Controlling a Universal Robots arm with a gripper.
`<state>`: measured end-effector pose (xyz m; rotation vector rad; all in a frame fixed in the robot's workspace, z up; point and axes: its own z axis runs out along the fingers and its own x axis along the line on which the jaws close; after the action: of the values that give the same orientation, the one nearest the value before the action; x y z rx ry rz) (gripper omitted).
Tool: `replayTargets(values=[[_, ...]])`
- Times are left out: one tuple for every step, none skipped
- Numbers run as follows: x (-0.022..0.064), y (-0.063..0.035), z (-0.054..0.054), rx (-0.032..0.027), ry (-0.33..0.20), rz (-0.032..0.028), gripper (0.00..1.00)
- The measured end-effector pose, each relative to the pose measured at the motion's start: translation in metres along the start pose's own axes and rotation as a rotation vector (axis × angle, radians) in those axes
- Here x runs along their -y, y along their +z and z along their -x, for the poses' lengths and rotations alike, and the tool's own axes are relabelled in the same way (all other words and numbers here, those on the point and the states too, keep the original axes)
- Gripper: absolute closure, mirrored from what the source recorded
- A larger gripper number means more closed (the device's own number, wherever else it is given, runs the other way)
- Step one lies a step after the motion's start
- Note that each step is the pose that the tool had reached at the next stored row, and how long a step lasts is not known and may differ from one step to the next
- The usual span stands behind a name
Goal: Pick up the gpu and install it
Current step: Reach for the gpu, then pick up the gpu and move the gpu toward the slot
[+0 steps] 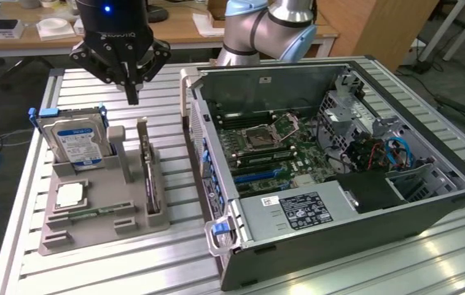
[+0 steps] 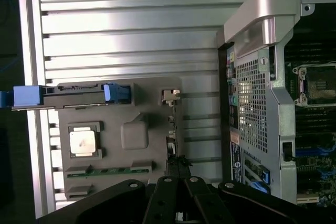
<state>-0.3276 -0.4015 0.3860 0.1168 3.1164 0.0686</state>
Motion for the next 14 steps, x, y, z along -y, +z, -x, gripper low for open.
replayTargets(values=[[0.0002, 0.0000, -0.0012, -0.0001, 0.000, 0.0000, 0.90], [0.0003, 0.0001, -0.0024, -0.0001, 0.000, 0.0000, 0.90], [0.0004, 0.0001, -0.0034, -0.0003, 0.000, -0.0001, 0.90], [0.0004, 0.0002, -0.0042, -0.0004, 0.000, 0.0000, 0.90], [0.0005, 0.0003, -0.0046, -0.0005, 0.000, 0.0000, 0.90], [0.0005, 0.0003, -0.0048, -0.0005, 0.000, 0.0000, 0.90], [0.0005, 0.0003, -0.0048, -0.0006, 0.000, 0.0000, 0.90], [0.0005, 0.0003, -0.0048, -0.0006, 0.000, 0.0000, 0.90], [0.0005, 0.0002, -0.0049, -0.0006, 0.000, 0.0000, 0.90], [0.0005, 0.0002, -0.0049, -0.0007, 0.000, -0.0001, 0.90], [0.0005, 0.0002, -0.0049, -0.0007, 0.000, 0.0000, 0.90], [0.0005, 0.0002, -0.0049, -0.0007, 0.000, 0.0000, 0.90], [0.0005, 0.0002, -0.0049, -0.0006, 0.000, 0.0000, 0.90], [0.0005, 0.0003, -0.0049, -0.0006, 0.000, 0.0000, 0.90]])
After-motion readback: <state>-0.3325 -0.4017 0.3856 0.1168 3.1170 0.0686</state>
